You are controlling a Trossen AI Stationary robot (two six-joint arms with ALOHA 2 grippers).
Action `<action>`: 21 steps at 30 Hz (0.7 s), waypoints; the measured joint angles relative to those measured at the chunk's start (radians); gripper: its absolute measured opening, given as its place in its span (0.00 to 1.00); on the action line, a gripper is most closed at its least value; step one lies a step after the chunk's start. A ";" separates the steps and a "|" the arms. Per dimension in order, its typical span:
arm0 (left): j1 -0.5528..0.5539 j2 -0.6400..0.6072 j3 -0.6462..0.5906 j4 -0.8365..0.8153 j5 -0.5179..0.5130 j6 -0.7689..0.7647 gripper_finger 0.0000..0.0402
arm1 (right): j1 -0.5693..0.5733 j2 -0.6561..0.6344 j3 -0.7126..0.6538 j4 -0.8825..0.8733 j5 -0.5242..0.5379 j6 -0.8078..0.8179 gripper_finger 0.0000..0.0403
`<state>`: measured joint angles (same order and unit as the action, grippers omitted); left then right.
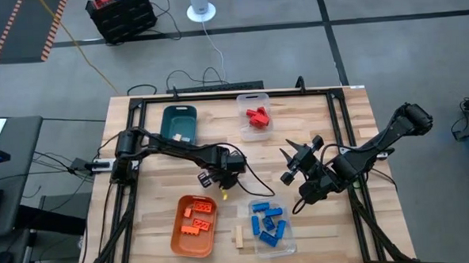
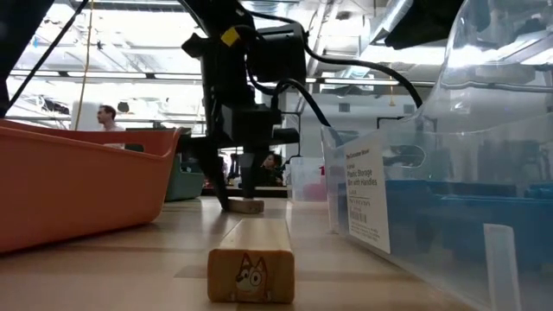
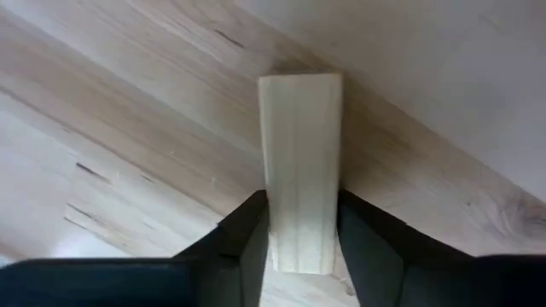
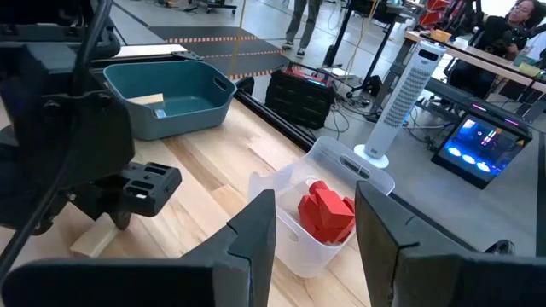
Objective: Sort blocks
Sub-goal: Put the brown wooden block into the blue bin
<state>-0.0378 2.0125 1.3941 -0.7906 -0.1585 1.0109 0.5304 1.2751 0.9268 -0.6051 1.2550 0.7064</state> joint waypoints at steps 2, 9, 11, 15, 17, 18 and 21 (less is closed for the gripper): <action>0.000 0.000 0.000 -0.004 -0.004 -0.003 0.27 | 0.000 0.000 0.000 0.000 0.000 0.000 0.34; -0.016 -0.016 -0.004 -0.012 -0.102 -0.027 0.23 | 0.000 0.000 0.000 0.001 0.000 0.000 0.34; -0.022 -0.035 -0.005 -0.016 -0.139 -0.045 0.23 | 0.000 0.000 0.000 0.001 0.000 0.000 0.34; -0.029 -0.086 -0.004 -0.074 -0.223 -0.117 0.23 | 0.000 0.000 0.000 0.001 0.000 0.000 0.34; -0.028 -0.112 -0.004 -0.126 -0.262 -0.168 0.25 | 0.000 0.000 0.000 0.001 0.000 0.000 0.34; -0.024 -0.128 -0.004 -0.153 -0.281 -0.196 0.26 | 0.000 0.000 0.000 0.001 0.000 0.000 0.34; 0.003 -0.176 -0.004 -0.226 -0.327 -0.276 0.27 | 0.000 0.000 0.000 0.001 0.000 0.000 0.34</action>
<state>-0.0351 1.8368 1.3903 -1.0161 -0.4853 0.7345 0.5308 1.2751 0.9268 -0.6044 1.2549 0.7067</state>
